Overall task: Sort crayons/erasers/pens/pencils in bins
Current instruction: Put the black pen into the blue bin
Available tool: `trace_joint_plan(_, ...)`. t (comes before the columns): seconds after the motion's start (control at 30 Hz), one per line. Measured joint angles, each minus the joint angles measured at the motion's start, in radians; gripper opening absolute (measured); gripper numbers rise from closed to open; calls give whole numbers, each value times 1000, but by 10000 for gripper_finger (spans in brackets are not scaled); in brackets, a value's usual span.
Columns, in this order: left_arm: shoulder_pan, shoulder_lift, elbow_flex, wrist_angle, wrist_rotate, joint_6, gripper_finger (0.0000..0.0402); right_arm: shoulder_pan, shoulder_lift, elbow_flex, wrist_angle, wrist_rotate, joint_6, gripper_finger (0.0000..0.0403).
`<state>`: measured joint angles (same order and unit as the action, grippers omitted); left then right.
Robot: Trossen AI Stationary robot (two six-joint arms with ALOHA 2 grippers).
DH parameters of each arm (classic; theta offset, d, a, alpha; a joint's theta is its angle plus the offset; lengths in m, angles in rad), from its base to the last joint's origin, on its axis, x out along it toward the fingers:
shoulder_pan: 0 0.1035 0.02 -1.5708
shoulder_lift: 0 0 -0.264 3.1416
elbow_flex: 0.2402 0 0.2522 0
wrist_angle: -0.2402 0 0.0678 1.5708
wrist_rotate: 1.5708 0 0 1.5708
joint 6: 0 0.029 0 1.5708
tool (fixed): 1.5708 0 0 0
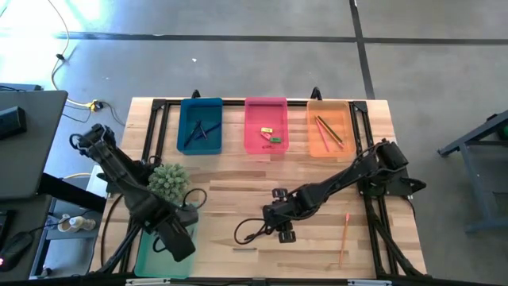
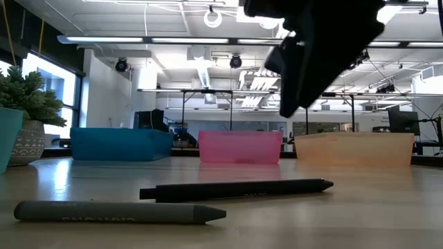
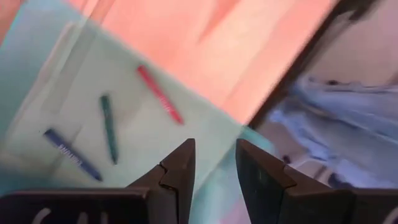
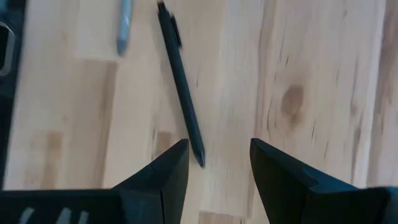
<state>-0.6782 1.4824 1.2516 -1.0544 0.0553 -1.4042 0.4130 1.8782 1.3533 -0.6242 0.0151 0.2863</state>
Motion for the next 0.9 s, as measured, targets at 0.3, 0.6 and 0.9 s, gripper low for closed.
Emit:
trace_joint_plan(0.3,32,-59,132,8,-181,93,102,14,47,0,-7,-12,-63,162)
trace_joint_plan(0.6,52,-64,158,6,-274,151,102,51,99,0,7,-3,-109,162)
trace_joint_plan(0.9,57,-64,158,6,-276,159,102,66,150,0,8,62,-107,153)
